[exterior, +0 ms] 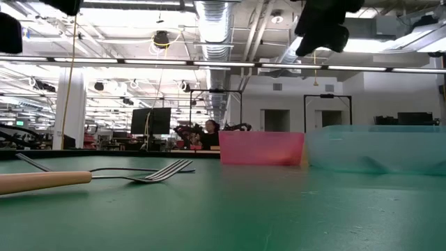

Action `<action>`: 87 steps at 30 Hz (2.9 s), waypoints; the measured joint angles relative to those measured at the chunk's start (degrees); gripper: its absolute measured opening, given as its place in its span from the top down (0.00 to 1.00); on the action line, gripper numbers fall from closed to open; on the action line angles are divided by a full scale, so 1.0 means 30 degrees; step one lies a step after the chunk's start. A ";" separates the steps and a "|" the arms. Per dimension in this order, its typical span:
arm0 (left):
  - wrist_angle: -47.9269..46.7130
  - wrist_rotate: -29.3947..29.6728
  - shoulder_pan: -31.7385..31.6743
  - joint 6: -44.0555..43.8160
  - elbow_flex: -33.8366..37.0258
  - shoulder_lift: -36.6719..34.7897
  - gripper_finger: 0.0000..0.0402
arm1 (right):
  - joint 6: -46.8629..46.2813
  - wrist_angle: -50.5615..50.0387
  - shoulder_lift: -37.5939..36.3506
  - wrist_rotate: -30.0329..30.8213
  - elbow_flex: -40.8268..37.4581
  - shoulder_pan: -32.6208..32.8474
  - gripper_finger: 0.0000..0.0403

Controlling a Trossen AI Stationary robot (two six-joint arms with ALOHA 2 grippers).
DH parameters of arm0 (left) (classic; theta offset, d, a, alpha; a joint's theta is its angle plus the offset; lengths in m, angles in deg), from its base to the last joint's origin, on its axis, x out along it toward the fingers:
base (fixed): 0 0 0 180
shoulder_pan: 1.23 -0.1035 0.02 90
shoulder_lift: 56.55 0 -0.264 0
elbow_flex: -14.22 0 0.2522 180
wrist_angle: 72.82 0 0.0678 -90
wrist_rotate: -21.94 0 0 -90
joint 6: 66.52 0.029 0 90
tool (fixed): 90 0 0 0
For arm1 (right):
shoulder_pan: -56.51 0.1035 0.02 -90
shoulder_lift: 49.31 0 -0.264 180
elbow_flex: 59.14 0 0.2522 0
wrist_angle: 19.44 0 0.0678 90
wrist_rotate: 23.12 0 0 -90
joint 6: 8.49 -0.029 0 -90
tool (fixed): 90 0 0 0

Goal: Sort silverware by color (type)
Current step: Put the yellow fork into the pink bin

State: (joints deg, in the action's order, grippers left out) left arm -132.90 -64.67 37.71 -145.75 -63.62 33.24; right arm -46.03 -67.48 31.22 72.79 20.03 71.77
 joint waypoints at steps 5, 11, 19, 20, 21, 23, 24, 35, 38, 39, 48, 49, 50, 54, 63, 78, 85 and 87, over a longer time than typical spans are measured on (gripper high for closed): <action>-0.1140 0.0150 0.0160 -0.0059 -0.2760 0.2202 0.58 | 0.0114 0.0171 0.0445 0.0007 -0.0002 0.0680 0.51; -0.2769 0.0573 0.0139 -0.1213 -0.5982 0.5004 0.58 | 0.1167 0.0151 0.0429 0.0007 -0.0002 0.0947 0.51; -0.3216 0.0540 0.0007 -0.1055 -0.8322 0.7979 0.58 | 0.2361 0.0152 0.0401 -0.0007 -0.0002 0.1212 0.51; -0.3236 0.0364 0.0000 -0.1120 -0.8343 0.8221 0.58 | 0.2472 0.0158 0.0401 -0.0007 -0.0002 0.1278 0.51; -0.3252 0.0114 -0.0008 -0.1225 -0.8354 0.8477 0.58 | 0.2507 0.0159 0.0401 -0.0007 -0.0002 0.1313 0.51; -0.3338 -0.0222 -0.0008 -0.1345 -0.8354 0.8908 0.58 | 0.2533 0.0157 0.0401 -0.0007 -0.0002 0.1387 0.51; -0.3366 -0.0386 -0.0007 -0.1352 -0.8354 0.9051 0.58 | 0.2533 0.0157 0.0401 -0.0007 -0.0002 0.1482 0.51; -0.4003 -0.0451 0.0037 -0.1752 -0.8285 0.9187 0.58 | 0.2407 0.0164 0.0394 -0.0122 -0.0009 0.2304 0.51; -0.4291 -0.0459 0.0061 -0.1606 -0.8267 0.9239 0.58 | 0.2033 0.0164 0.0394 -0.0117 -0.0009 0.2304 0.51; -0.4329 -0.0468 0.0090 -0.1504 -0.8267 0.9333 0.58 | 0.1954 0.0162 0.0394 -0.0117 -0.0009 0.2294 0.51; -0.4062 -0.0864 0.0233 -0.0779 -0.8245 0.9808 0.58 | 0.1812 0.0171 0.0394 -0.0099 -0.0016 0.2290 0.51; -0.4046 -0.0828 0.0233 -0.0723 -0.8245 0.9808 0.58 | 0.1812 0.0158 0.0394 -0.0093 -0.0016 0.2282 0.51; -0.4025 -0.0811 0.0233 -0.0628 -0.8245 0.9808 0.58 | 0.1812 0.0173 0.0394 -0.0087 -0.0024 0.2282 0.51; -0.3927 -0.0678 0.0233 -0.0650 -0.8238 0.9854 0.58 | 0.1819 0.0171 0.0394 -0.0066 -0.0022 0.2274 0.51; -0.3380 -0.1904 0.0258 -0.0181 -0.8274 1.0638 0.59 | 0.1827 0.0164 0.0391 -0.0015 -0.0021 0.2253 0.51; -0.3827 -0.2724 0.0078 0.1045 -0.8252 1.0667 0.87 | 0.1543 0.0179 0.0394 0.0000 -0.0016 0.2261 0.51; -0.4463 -0.2080 0.0225 0.1363 -0.8775 1.0732 0.87 | 0.1624 0.0252 0.0387 0.0000 -0.0017 0.2261 0.51; -0.4747 -0.1534 0.0258 0.1733 -0.9279 1.0769 0.87 | 0.1662 0.0342 0.0390 0.0000 -0.0020 0.2261 0.51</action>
State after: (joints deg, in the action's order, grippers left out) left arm -147.14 -69.27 38.48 -140.55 -91.46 65.55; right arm -41.04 -66.45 32.39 72.79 19.97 78.56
